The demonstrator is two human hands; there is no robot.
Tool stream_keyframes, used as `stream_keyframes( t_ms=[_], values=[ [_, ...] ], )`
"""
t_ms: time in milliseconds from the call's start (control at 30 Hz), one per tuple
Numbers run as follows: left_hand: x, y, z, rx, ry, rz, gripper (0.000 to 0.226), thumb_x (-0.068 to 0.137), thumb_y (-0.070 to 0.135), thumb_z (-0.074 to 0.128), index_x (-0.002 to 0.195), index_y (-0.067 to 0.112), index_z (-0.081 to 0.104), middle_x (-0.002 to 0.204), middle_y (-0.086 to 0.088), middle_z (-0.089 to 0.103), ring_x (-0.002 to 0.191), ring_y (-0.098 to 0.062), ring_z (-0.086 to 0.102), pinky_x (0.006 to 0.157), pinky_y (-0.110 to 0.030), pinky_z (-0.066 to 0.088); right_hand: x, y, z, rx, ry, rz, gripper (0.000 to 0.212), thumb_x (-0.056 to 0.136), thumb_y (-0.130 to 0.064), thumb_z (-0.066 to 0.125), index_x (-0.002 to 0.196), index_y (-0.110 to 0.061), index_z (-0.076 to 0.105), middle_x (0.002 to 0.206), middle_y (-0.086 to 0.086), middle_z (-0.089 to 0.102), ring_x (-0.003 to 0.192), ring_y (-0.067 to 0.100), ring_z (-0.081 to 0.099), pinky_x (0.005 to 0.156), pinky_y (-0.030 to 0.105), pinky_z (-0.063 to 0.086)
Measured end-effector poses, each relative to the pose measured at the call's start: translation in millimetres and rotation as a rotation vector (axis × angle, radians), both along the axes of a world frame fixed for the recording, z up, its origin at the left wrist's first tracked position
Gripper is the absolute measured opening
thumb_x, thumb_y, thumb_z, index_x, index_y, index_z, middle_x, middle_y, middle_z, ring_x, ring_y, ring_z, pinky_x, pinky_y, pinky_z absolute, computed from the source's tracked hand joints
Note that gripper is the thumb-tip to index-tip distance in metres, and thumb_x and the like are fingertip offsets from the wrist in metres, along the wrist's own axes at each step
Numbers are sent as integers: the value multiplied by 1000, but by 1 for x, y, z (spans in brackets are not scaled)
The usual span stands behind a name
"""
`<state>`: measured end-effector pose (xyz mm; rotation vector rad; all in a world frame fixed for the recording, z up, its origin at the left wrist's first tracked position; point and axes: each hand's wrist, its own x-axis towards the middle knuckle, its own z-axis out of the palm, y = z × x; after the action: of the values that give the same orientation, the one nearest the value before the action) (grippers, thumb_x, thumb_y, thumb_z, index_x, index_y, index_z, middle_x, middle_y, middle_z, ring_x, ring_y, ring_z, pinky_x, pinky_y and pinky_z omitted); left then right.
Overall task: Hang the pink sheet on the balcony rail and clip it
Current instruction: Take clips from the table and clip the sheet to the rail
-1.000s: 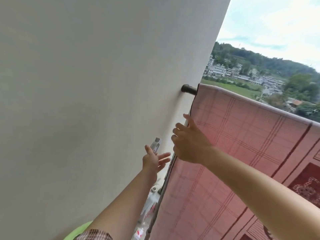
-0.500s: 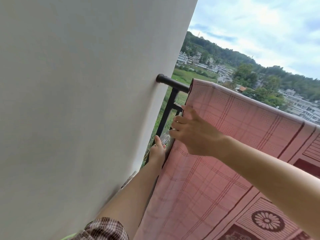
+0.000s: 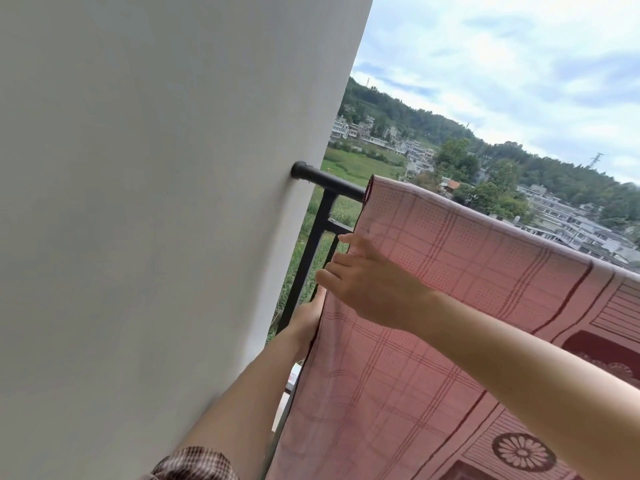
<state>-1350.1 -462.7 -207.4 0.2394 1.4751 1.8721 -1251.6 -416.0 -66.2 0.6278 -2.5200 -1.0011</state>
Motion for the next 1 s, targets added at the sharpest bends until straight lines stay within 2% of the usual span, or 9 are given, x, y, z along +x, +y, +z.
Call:
stream_keyframes(
  t_ms=[200,333,500,533,567,600,700,867,1000],
  values=[
    [-1,10,5,22,4,36,32,99,26,38,78,13,58,57,8,64,73,-21,59,70,-34,50,-13,-5,-2,-5,-51,44,23,80,7,43,87,-11,56,66,-1,57,64,20,53,83,39,49],
    [-4,16,7,-40,79,131,25,96,21,42,73,28,49,96,-5,61,96,-29,63,87,-41,54,-20,-2,-2,6,-63,67,20,81,7,46,86,-10,55,66,0,57,63,20,50,70,36,49],
    [-5,14,5,-64,126,320,32,94,19,41,75,-3,55,61,-11,49,69,-18,41,60,-34,38,-22,-4,-2,-30,-40,111,18,81,5,58,89,-11,57,68,0,56,67,19,50,66,35,48],
    [-5,11,6,-60,120,367,36,95,21,42,81,-9,58,62,-16,53,62,-35,51,60,-33,38,-24,-6,-1,-45,-32,115,18,81,5,59,90,-11,57,68,0,56,67,19,49,65,35,47],
    [-5,8,8,-40,92,409,41,97,26,43,87,-10,60,68,-20,59,86,-49,54,61,-33,41,-26,-9,1,-55,-25,121,18,82,5,59,91,-10,57,68,1,56,67,20,49,65,35,47],
    [-6,6,8,-13,54,441,47,98,33,43,92,-8,63,78,-19,66,74,-38,61,66,-34,48,-28,-11,3,-62,-19,127,18,82,5,59,92,-10,57,68,1,56,67,21,49,66,35,47],
    [-9,2,8,-14,14,482,61,97,50,37,109,-2,65,114,-19,67,107,-37,62,91,-43,50,-33,-15,5,-59,-8,125,19,80,5,59,93,-9,57,67,1,57,67,21,50,71,36,47],
    [-11,4,6,-44,1,439,73,93,59,39,104,-10,62,80,-24,63,69,-32,58,68,-38,48,-30,-10,9,-32,1,56,23,74,4,62,90,-13,58,63,-3,56,65,20,52,76,36,47],
    [-15,3,16,14,-50,511,58,97,49,39,110,-3,62,115,-20,65,92,-31,64,75,-38,51,-33,-15,23,-57,-9,85,23,77,6,63,95,-8,58,66,2,57,66,22,50,66,36,47]
  ],
)
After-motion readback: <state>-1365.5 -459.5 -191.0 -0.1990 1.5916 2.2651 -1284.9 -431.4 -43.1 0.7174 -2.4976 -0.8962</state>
